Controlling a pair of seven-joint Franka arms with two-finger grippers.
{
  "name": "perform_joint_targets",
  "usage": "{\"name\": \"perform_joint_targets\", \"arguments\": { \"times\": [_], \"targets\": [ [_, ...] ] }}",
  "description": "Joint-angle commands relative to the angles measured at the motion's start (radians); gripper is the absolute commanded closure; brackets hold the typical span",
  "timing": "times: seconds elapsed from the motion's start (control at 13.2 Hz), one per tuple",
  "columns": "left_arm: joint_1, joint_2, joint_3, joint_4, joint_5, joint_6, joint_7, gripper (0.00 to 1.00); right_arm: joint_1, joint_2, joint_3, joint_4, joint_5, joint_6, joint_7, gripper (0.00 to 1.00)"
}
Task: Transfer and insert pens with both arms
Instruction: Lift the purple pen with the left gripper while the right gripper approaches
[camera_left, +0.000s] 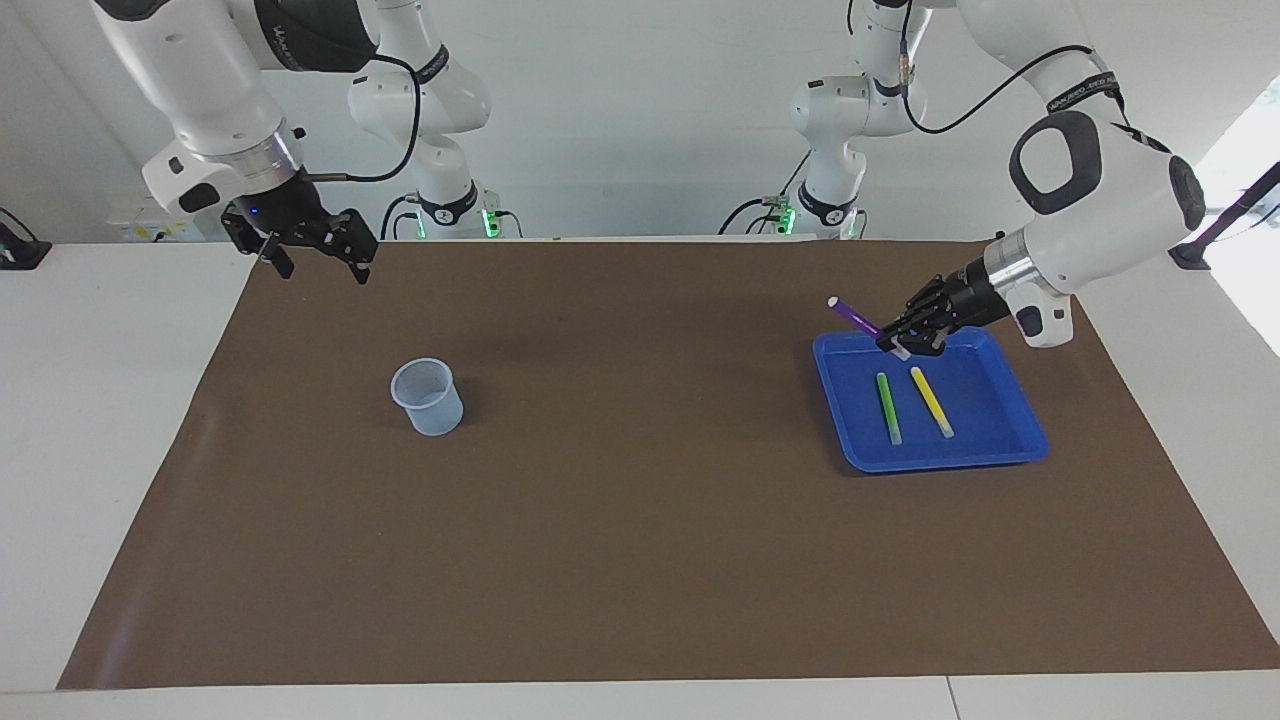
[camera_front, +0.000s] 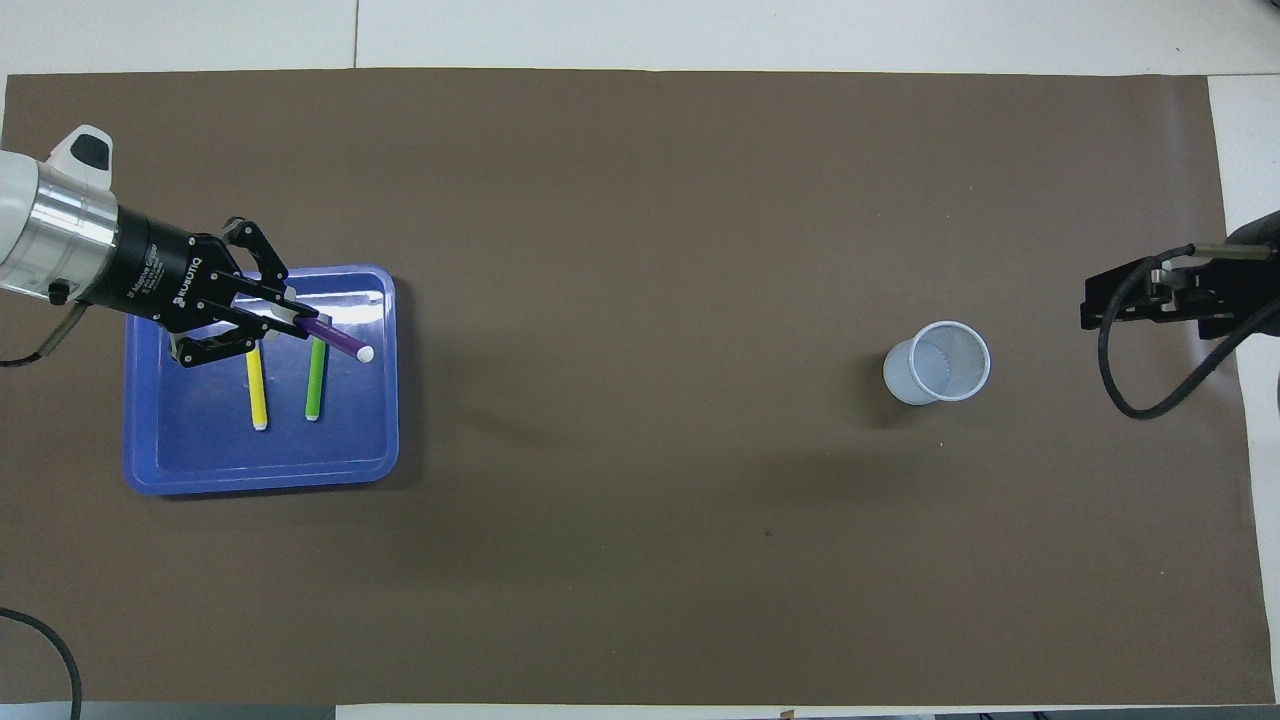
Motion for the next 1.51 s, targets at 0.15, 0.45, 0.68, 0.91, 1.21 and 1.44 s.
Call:
{"name": "perform_joint_targets", "arguments": {
  "times": [0.15, 0.45, 0.68, 0.91, 1.21, 1.44],
  "targets": [
    [-0.008, -0.104, -0.014, -0.099, -0.209, 0.019, -0.274, 1.0, 0.009, -0.007, 0.052, 0.002, 0.18, 0.038, 0.096, 0.0],
    [-0.125, -0.21, -0.015, -0.262, -0.327, 0.134, -0.372, 1.0, 0.009, -0.005, 0.092, 0.0, 0.412, 0.073, 0.272, 0.0],
    [-0.217, -0.266, -0.015, -0.372, -0.455, 0.246, -0.374, 1.0, 0.01, -0.005, 0.143, -0.005, 0.536, 0.121, 0.397, 0.0],
    [-0.299, -0.287, -0.015, -0.427, -0.525, 0.364, -0.374, 1.0, 0.01, -0.007, 0.216, -0.015, 0.553, 0.182, 0.484, 0.0],
    [-0.34, -0.306, -0.015, -0.467, -0.59, 0.45, -0.375, 1.0, 0.01, -0.004, 0.301, -0.051, 0.566, 0.271, 0.549, 0.0],
    [-0.362, -0.306, -0.017, -0.467, -0.591, 0.469, -0.374, 1.0, 0.07, 0.024, 0.318, -0.051, 0.566, 0.342, 0.564, 0.0]
  ]
}}
